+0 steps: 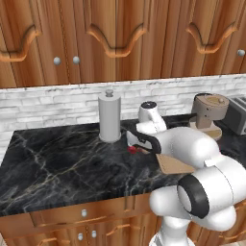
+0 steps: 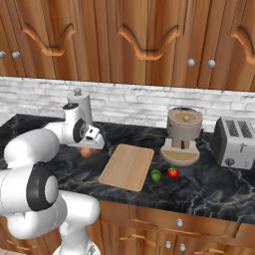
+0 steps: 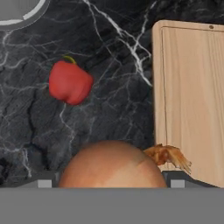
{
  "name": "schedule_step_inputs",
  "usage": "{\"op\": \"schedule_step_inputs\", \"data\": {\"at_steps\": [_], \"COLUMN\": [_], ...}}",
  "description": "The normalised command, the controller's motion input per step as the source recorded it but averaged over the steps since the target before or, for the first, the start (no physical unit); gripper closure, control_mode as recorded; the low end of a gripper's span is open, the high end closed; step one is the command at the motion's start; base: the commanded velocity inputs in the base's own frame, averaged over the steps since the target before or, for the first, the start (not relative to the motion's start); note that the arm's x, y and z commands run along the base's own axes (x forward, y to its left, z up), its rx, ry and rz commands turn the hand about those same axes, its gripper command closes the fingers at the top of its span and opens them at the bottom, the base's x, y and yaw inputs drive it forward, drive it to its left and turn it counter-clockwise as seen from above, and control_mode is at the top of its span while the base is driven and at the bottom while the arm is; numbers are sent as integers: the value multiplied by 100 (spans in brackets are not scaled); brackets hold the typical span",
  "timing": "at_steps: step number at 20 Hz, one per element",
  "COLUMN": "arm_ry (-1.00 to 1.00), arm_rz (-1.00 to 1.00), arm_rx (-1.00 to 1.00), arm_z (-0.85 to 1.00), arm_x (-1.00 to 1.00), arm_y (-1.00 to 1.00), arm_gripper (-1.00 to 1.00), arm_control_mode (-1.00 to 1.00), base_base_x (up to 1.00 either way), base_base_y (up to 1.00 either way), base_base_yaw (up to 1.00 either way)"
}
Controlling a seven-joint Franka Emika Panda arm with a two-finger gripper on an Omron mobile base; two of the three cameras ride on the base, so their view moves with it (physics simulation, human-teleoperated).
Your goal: Place the avocado, onion, tomato, and bell pepper on the cutting board.
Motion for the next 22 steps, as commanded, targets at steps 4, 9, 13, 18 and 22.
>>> {"op": "schedule_step_inputs", "data": {"at_steps": [4, 9, 13, 18, 22], "arm_ry": [0, -9, -5, 0, 5], "arm_rz": [0, 5, 3, 0, 0], "arm_rx": [3, 5, 4, 2, 0], "arm_z": [3, 0, 0, -4, -5], "arm_x": [10, 28, 39, 42, 39], "arm_y": [-70, -67, -47, -12, -4], "arm_gripper": [100, 100, 100, 100, 100], "arm_control_mode": [-100, -100, -100, -100, -100], "base_base_x": [0, 0, 0, 0, 0], "base_base_y": [0, 0, 0, 0, 0], "base_base_yaw": [0, 0, 0, 0, 0]}}
